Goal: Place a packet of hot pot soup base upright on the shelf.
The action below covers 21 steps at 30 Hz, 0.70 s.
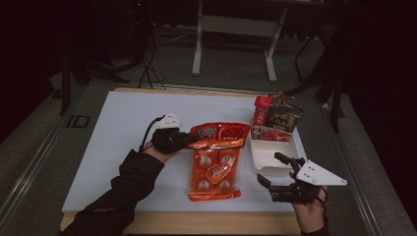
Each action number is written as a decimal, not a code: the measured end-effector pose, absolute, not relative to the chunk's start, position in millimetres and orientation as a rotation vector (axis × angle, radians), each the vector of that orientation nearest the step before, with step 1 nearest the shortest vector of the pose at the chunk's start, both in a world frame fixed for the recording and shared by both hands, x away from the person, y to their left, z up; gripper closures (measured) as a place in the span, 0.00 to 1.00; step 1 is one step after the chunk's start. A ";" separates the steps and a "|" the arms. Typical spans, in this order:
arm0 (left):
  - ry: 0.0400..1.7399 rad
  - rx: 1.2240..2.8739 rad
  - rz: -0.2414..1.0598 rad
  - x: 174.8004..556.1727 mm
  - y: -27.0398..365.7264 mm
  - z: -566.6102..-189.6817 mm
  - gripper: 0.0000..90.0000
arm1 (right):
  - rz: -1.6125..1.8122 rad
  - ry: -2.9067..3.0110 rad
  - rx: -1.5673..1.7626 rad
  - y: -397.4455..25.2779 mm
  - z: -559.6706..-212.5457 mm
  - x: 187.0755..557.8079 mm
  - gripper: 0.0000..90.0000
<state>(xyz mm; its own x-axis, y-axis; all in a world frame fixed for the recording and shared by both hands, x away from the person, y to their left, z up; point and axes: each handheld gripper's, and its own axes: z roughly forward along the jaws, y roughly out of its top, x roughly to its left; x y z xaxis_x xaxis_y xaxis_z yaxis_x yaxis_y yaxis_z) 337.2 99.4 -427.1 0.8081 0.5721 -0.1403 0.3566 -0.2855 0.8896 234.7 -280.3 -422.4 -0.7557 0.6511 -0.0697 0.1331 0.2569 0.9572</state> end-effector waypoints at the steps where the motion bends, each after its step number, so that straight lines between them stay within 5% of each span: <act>1: 0.687 1.905 0.245 335.1 99.3 -425.5 0.99 | 1.511 2.083 0.730 -280.1 -422.3 234.7 0.14; 21: 0.553 1.898 0.215 303.3 105.2 -413.9 0.99 | 1.503 2.133 0.782 -276.0 -412.6 253.1 0.17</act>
